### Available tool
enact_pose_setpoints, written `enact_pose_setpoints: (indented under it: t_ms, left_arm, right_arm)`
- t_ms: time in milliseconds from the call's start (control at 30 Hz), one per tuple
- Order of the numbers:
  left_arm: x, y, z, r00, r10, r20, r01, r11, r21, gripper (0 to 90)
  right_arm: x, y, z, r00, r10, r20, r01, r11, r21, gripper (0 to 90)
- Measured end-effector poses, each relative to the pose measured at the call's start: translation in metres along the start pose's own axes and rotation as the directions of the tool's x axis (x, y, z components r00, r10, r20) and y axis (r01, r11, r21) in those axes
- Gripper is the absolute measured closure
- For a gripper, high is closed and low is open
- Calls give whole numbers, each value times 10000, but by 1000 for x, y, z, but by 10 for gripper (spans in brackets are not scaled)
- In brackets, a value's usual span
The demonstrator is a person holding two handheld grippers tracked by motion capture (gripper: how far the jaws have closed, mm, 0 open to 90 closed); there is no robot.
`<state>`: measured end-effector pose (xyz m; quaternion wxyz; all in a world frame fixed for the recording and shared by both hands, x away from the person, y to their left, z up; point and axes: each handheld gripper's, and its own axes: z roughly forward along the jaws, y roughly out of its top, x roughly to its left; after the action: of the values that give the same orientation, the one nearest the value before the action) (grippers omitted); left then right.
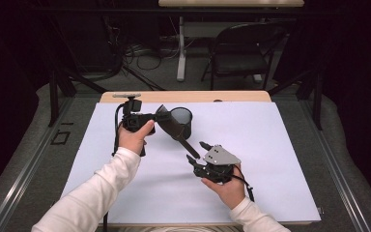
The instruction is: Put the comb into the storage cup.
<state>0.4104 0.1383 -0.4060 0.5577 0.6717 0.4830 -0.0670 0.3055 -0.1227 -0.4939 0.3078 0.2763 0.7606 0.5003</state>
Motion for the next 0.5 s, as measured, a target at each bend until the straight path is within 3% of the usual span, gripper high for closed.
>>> enact_pose_setpoints:
  t_ms: [200,500]
  left_arm:
    - [-4,6,0,9997,215,-88,-215,9998,-38,865]
    - [-9,17,2,9985,440,-313,-444,9989,-116,865]
  right_arm:
    - [0,0,0,9999,-10,104,9,10000,88,370]
    - [-9,-1,-3,9973,732,33,-733,9973,39,308]
